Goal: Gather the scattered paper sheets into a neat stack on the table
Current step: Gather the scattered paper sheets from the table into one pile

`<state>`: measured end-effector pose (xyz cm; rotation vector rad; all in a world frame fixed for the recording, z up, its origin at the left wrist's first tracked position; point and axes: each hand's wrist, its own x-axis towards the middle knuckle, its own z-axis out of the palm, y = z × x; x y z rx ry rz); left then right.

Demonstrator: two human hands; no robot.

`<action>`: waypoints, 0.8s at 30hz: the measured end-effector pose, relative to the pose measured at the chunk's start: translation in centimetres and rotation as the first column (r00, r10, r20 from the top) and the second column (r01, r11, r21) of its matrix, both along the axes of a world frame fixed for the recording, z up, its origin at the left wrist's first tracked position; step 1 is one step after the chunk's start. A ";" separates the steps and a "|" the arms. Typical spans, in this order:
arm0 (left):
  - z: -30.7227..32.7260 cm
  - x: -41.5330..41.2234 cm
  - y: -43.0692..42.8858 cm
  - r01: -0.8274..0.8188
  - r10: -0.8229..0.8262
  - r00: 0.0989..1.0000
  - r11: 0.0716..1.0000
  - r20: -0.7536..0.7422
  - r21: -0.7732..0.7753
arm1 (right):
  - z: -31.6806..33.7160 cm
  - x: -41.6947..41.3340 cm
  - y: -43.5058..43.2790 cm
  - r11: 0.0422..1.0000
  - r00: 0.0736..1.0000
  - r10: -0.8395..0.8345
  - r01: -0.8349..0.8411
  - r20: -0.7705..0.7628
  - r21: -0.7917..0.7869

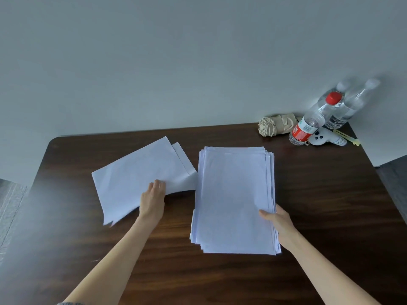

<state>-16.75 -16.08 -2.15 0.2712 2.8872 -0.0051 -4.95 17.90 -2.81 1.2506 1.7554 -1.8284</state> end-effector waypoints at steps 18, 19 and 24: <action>16.6 -3.8 2.6 -0.432 0.222 0.892 0.158 0.394 0.888 | 2.9 -0.4 -0.9 0.999 0.996 0.041 -0.044 0.077 0.032; 16.8 -3.8 2.8 -0.456 0.192 0.882 0.116 0.431 0.882 | 3.2 -0.5 -0.9 0.999 0.996 0.030 -0.032 0.081 0.019; 14.1 -3.2 3.6 -0.569 0.189 0.811 0.031 0.554 0.822 | 3.6 -0.5 -0.7 0.997 0.993 -0.054 0.060 0.102 -0.053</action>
